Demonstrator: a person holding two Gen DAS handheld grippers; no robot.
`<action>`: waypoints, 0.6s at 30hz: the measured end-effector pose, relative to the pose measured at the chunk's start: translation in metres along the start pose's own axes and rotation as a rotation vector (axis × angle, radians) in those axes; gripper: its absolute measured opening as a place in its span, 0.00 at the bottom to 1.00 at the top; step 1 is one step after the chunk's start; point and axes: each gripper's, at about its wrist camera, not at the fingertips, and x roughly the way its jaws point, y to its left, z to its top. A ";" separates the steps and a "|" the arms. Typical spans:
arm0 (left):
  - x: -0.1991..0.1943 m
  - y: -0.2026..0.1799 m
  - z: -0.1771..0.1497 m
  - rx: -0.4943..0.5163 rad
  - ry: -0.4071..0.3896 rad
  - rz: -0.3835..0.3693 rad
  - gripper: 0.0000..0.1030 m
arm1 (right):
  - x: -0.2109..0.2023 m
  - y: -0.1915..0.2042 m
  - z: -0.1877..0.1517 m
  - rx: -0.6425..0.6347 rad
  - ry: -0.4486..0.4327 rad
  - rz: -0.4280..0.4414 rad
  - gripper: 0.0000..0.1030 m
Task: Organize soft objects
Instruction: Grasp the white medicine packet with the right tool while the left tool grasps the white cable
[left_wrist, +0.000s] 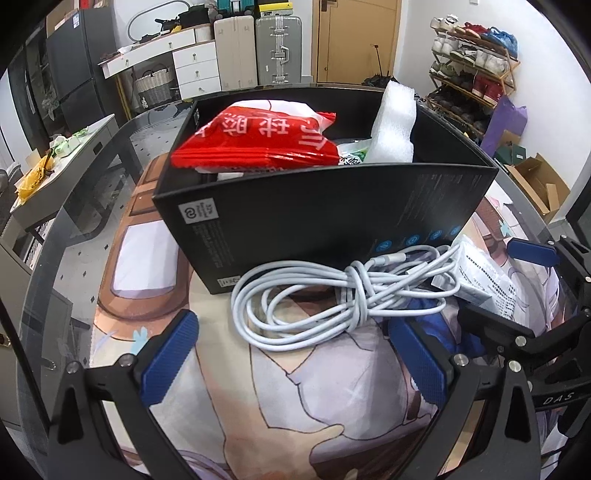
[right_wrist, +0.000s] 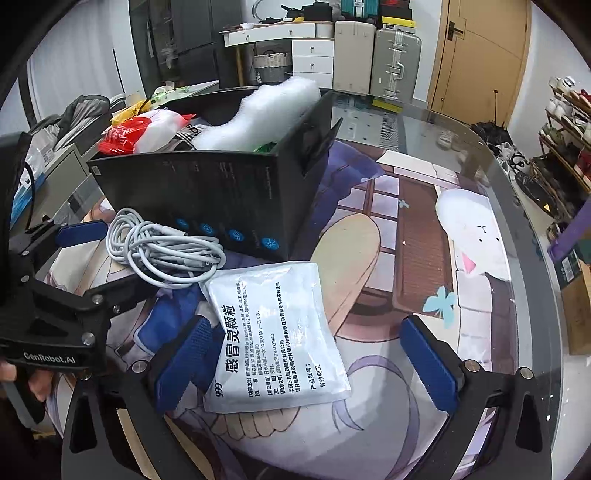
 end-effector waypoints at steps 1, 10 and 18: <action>0.000 0.000 0.000 0.000 0.000 0.000 1.00 | 0.000 0.000 0.000 -0.003 -0.001 0.001 0.99; 0.000 -0.001 0.000 -0.001 -0.001 -0.001 1.00 | -0.010 -0.002 -0.002 -0.060 -0.031 0.055 0.59; 0.000 -0.002 0.000 -0.001 -0.001 0.000 1.00 | -0.016 -0.003 -0.008 -0.109 -0.025 0.081 0.46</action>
